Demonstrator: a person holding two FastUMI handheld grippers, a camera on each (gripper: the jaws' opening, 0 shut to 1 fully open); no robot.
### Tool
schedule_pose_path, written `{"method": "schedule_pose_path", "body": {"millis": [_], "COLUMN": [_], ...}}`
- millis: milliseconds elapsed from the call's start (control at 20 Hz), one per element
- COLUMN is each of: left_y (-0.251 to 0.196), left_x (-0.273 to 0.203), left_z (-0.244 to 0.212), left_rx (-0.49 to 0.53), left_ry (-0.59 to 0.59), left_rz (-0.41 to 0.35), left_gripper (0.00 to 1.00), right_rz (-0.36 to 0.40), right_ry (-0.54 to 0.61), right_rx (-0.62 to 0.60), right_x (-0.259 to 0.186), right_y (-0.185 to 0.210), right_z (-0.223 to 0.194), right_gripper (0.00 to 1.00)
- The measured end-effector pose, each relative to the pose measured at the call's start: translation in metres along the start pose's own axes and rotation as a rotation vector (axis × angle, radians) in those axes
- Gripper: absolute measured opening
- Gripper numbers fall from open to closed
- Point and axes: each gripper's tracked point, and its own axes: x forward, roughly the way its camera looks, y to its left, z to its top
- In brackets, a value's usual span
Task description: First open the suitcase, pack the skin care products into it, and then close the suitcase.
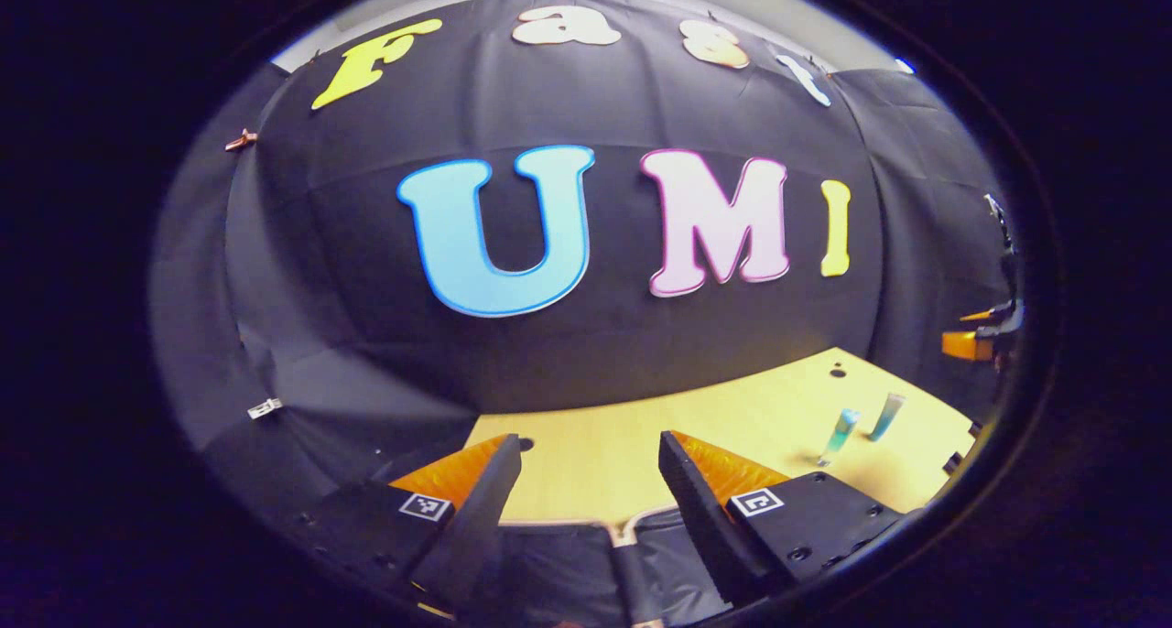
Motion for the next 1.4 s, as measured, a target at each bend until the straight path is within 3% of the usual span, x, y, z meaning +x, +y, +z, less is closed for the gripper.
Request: {"method": "schedule_pose_path", "body": {"millis": [300,550,1050,1250,1400], "left_y": [-0.184,-0.278,-0.345,-0.357,-0.369], "left_x": [0.018,0.062,0.164,0.197,0.21], "left_z": [-0.018,-0.066,-0.189,-0.211,-0.214], "left_rx": [-0.018,-0.001,0.035,0.072,0.09], "left_ry": [0.024,0.124,0.363,0.399,0.409], "left_rz": [-0.238,-0.314,-0.308,-0.3,-0.337], "left_gripper": [0.98,0.98,0.99,0.98,0.96], "right_rz": [0.084,0.127,0.227,0.256,0.27], "right_ry": [0.018,0.059,0.189,0.245,0.302], "right_rx": [0.018,0.006,-0.006,-0.024,-0.045], "right_x": [0.014,0.036,0.091,0.12,0.14], "right_y": [-0.01,-0.025,-0.037,-0.032,-0.029], "right_z": [-0.019,-0.041,-0.101,-0.132,-0.159], "right_gripper": [0.97,0.96,0.97,0.97,0.97]}}
